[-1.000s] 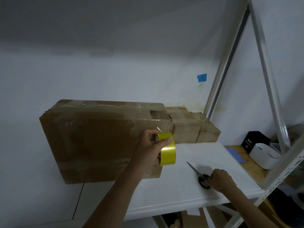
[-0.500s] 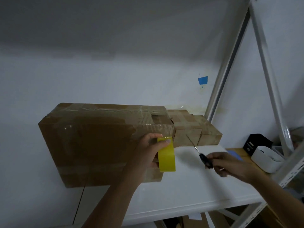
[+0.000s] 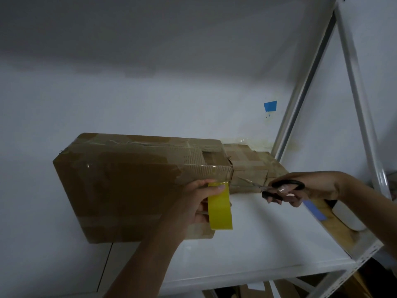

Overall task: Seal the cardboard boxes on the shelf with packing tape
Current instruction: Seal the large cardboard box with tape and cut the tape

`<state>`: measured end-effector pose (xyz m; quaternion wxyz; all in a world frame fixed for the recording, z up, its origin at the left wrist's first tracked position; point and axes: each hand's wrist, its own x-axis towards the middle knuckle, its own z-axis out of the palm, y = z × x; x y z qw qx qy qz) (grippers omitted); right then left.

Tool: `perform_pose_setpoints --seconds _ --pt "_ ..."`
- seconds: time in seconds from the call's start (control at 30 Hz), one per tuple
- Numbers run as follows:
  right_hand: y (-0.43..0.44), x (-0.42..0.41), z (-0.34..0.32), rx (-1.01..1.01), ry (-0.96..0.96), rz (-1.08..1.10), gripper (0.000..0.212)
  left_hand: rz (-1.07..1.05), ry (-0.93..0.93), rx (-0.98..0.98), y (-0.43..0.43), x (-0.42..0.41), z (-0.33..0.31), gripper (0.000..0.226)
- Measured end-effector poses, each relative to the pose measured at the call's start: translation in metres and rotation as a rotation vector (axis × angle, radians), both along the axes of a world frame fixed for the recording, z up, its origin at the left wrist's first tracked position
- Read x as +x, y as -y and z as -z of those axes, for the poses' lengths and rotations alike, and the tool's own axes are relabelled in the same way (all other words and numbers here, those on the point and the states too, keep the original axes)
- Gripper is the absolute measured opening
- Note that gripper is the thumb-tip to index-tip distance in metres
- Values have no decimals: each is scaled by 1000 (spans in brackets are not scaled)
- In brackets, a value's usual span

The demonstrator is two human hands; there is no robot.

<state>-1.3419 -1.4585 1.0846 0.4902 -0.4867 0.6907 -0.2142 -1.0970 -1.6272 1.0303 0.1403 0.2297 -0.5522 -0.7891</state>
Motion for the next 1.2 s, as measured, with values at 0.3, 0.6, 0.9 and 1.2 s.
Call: perform_pose_setpoints --seconds 0.3,0.6,0.9,1.2 --pt "1 -11 0 -38 18 68 71 23 20 -2 1 0 -5 30" --pt "7 -4 -6 -44 20 65 56 15 26 12 1 -1 -4 28" --pt "31 16 -18 -48 -78 33 43 11 8 25 -1 1 -7 31" --pt "34 20 -22 -65 -102 69 22 -20 15 6 -2 1 -7 35"
